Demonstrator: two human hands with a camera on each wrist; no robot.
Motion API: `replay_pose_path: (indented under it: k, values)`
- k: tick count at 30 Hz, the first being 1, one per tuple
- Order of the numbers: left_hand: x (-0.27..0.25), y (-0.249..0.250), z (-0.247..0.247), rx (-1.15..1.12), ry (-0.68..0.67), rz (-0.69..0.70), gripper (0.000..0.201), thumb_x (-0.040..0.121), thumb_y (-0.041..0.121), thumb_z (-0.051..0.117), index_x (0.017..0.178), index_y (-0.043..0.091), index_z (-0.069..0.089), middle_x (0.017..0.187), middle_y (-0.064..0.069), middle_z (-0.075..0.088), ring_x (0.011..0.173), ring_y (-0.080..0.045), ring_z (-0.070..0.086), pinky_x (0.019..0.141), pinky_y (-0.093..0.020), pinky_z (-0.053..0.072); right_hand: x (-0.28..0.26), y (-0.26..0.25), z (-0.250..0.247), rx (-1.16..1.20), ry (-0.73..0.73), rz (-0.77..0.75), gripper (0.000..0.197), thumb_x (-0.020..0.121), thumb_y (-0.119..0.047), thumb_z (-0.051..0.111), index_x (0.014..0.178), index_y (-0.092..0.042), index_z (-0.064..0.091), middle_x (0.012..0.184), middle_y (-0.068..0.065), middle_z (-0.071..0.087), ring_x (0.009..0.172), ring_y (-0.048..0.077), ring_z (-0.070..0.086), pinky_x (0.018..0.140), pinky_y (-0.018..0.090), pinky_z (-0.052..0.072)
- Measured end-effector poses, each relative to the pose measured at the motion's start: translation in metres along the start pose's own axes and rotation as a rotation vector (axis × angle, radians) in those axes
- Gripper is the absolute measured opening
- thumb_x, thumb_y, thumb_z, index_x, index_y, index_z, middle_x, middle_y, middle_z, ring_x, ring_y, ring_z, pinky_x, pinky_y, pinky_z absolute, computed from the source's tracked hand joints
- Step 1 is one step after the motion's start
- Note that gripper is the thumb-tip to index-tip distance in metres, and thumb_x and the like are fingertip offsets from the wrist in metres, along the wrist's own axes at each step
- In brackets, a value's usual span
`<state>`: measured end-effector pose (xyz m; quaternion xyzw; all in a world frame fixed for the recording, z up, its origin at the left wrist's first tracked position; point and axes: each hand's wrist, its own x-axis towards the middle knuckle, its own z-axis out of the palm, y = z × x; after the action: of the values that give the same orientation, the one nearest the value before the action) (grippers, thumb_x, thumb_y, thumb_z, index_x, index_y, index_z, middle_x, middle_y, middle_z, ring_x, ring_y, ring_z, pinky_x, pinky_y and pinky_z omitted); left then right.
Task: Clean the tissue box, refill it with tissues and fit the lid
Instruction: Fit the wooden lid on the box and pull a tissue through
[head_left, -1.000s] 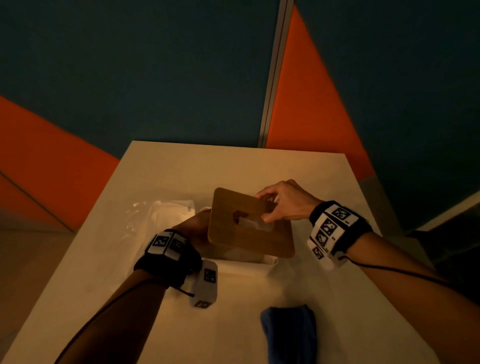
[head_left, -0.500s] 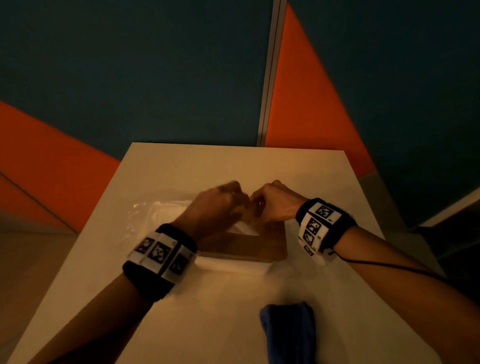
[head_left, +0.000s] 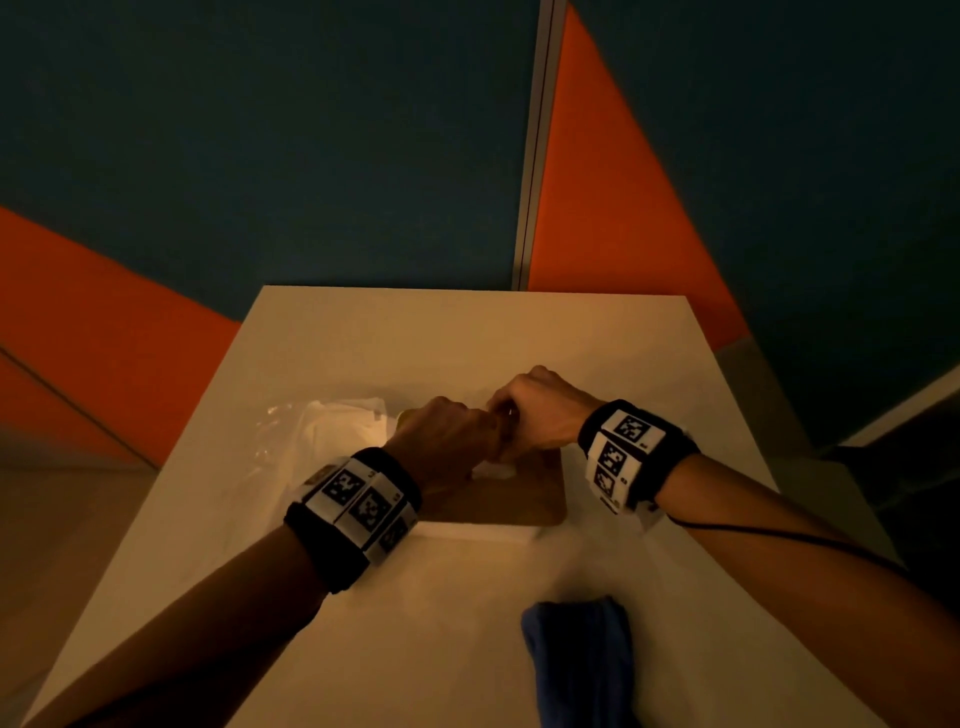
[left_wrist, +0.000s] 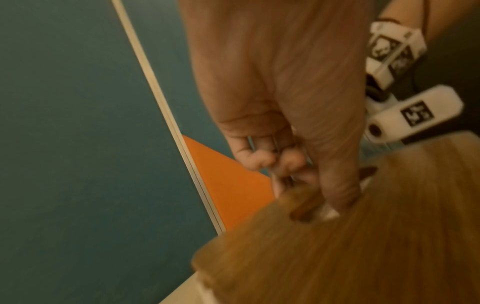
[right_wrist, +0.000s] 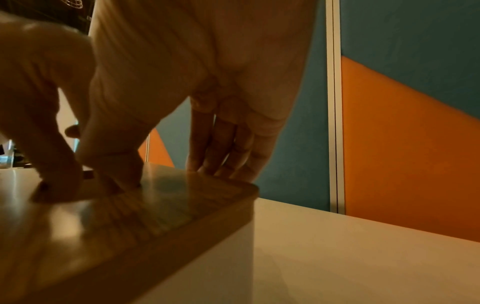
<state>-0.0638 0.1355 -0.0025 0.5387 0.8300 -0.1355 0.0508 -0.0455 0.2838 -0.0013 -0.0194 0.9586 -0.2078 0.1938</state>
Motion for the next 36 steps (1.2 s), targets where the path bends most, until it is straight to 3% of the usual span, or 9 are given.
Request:
replay_pose_path:
  k: [3, 10, 13, 17, 19, 21, 25, 29, 36]
  values:
    - [0.002, -0.003, 0.009, 0.006, 0.012, -0.008, 0.024, 0.096, 0.032, 0.044, 0.098, 0.012, 0.059, 0.094, -0.009, 0.069, 0.08, -0.03, 0.067, 0.066, -0.035, 0.045, -0.001, -0.001, 0.0, -0.009, 0.004, 0.005, 0.047, 0.061, -0.038, 0.083, 0.104, -0.023, 0.072, 0.102, 0.003, 0.071, 0.097, 0.021, 0.063, 0.087, 0.038, 0.055]
    - [0.002, -0.001, 0.008, 0.043, 0.024, 0.061, 0.026, 0.097, 0.018, 0.035, 0.1, 0.002, 0.056, 0.098, -0.017, 0.066, 0.084, -0.034, 0.065, 0.07, -0.037, 0.047, -0.002, 0.005, -0.002, 0.014, 0.007, 0.011, 0.053, 0.062, -0.033, 0.083, 0.111, -0.02, 0.07, 0.109, 0.004, 0.069, 0.104, 0.021, 0.061, 0.087, 0.033, 0.052]
    - [0.004, -0.002, 0.012, 0.025, 0.108, 0.131, 0.052, 0.094, 0.038, 0.024, 0.086, 0.001, 0.061, 0.081, -0.018, 0.068, 0.073, -0.033, 0.066, 0.069, -0.039, 0.053, -0.003, 0.008, -0.001, 0.016, -0.002, 0.027, 0.062, 0.062, -0.029, 0.083, 0.121, -0.02, 0.065, 0.118, 0.005, 0.064, 0.109, 0.022, 0.058, 0.089, 0.032, 0.051]
    - [0.013, -0.004, 0.026, 0.05, 0.148, 0.099, 0.063, 0.088, 0.054, 0.017, 0.101, 0.008, 0.058, 0.076, -0.015, 0.067, 0.069, -0.029, 0.064, 0.066, -0.033, 0.05, -0.003, 0.012, 0.0, 0.049, -0.004, 0.023, 0.065, 0.064, -0.026, 0.084, 0.125, -0.019, 0.062, 0.121, 0.006, 0.064, 0.11, 0.022, 0.058, 0.092, 0.033, 0.051]
    - [0.014, -0.006, 0.024, 0.095, 0.176, 0.081, 0.059, 0.084, 0.062, 0.024, 0.087, 0.022, 0.067, 0.049, -0.003, 0.06, 0.041, -0.018, 0.057, 0.044, -0.018, 0.032, -0.004, 0.015, 0.0, 0.088, 0.002, 0.018, 0.065, 0.065, -0.024, 0.084, 0.126, -0.019, 0.062, 0.122, 0.007, 0.064, 0.111, 0.022, 0.058, 0.093, 0.032, 0.05]
    - [0.016, -0.009, 0.031, 0.104, 0.24, 0.032, 0.052, 0.075, 0.072, 0.035, 0.086, 0.036, 0.071, 0.037, 0.002, 0.055, 0.028, -0.008, 0.048, 0.04, -0.016, 0.015, -0.005, 0.019, -0.001, 0.15, 0.009, 0.012, 0.066, 0.067, -0.021, 0.083, 0.128, -0.017, 0.06, 0.124, 0.006, 0.064, 0.113, 0.019, 0.058, 0.092, 0.025, 0.046]
    - [0.012, -0.002, 0.039, -0.055, 0.358, 0.123, 0.042, 0.076, 0.063, 0.051, 0.099, 0.032, 0.067, 0.054, 0.003, 0.066, 0.037, -0.015, 0.058, 0.034, -0.017, 0.038, -0.01, 0.027, 0.006, 0.186, 0.02, 0.017, 0.058, 0.074, -0.024, 0.077, 0.13, -0.021, 0.059, 0.133, 0.005, 0.056, 0.123, 0.019, 0.051, 0.104, 0.024, 0.038]
    - [0.006, -0.007, 0.037, -0.1, 0.507, 0.273, 0.025, 0.078, 0.041, 0.054, 0.093, 0.033, 0.072, 0.078, 0.008, 0.075, 0.048, -0.014, 0.063, 0.038, -0.018, 0.043, -0.011, 0.034, 0.016, 0.215, 0.018, 0.037, 0.054, 0.08, -0.02, 0.07, 0.132, -0.028, 0.057, 0.136, 0.005, 0.05, 0.128, 0.02, 0.046, 0.096, 0.02, 0.035]
    - [0.022, -0.008, 0.037, 0.073, 0.125, 0.344, 0.023, 0.081, 0.021, 0.047, 0.095, 0.029, 0.063, 0.093, 0.006, 0.069, 0.08, -0.019, 0.069, 0.055, -0.031, 0.057, -0.01, 0.032, 0.01, 0.235, -0.078, 0.05, 0.06, 0.08, -0.002, 0.057, 0.135, -0.026, 0.053, 0.14, 0.004, 0.054, 0.128, 0.019, 0.051, 0.105, 0.025, 0.042]
